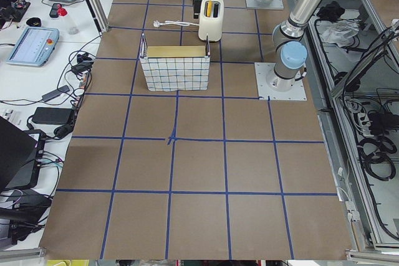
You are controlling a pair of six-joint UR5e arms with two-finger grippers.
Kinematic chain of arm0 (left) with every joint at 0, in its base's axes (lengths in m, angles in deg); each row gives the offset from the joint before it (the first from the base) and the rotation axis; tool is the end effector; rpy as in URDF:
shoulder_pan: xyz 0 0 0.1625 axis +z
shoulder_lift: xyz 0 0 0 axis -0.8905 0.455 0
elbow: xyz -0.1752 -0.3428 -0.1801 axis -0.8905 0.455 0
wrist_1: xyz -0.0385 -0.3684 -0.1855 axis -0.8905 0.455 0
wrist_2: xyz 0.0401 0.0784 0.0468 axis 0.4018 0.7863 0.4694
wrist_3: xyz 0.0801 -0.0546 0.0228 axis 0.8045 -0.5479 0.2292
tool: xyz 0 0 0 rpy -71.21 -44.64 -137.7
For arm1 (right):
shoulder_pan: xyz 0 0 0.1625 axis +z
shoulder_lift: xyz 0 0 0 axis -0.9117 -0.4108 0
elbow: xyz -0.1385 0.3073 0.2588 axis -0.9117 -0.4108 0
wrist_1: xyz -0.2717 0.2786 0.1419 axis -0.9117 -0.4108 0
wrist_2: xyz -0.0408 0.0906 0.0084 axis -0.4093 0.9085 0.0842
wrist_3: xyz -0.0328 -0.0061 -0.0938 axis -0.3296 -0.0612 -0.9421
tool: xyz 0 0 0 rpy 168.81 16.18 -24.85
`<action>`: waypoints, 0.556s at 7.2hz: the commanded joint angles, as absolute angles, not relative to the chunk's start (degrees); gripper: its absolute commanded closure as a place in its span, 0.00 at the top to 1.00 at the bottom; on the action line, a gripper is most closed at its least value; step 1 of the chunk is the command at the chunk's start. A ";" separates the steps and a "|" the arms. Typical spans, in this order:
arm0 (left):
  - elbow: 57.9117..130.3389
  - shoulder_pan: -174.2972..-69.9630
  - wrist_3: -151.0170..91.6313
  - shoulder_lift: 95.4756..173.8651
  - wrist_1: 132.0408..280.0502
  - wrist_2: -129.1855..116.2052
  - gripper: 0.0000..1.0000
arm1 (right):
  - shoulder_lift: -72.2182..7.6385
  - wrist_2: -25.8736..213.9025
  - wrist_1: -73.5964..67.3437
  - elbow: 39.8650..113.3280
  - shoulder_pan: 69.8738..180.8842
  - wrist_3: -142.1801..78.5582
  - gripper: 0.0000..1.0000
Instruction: Press toaster with right arm
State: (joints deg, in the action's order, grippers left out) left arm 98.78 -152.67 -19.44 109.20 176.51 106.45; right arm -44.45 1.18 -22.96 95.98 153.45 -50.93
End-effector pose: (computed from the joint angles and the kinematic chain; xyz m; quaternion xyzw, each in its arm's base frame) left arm -0.1288 -0.4549 0.4937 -0.0417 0.9986 -0.0310 0.0111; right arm 0.1494 -0.4579 0.2596 0.0334 0.9636 0.1950 0.1800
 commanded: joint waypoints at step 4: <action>98.78 -152.67 -19.44 109.19 176.51 106.45 1.00 | -46.59 -9.21 -4.80 68.83 153.64 -44.97 0.00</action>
State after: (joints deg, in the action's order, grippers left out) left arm 98.78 -152.67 -19.44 109.19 176.52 106.45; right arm -46.54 -5.04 -8.56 76.18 153.65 -45.13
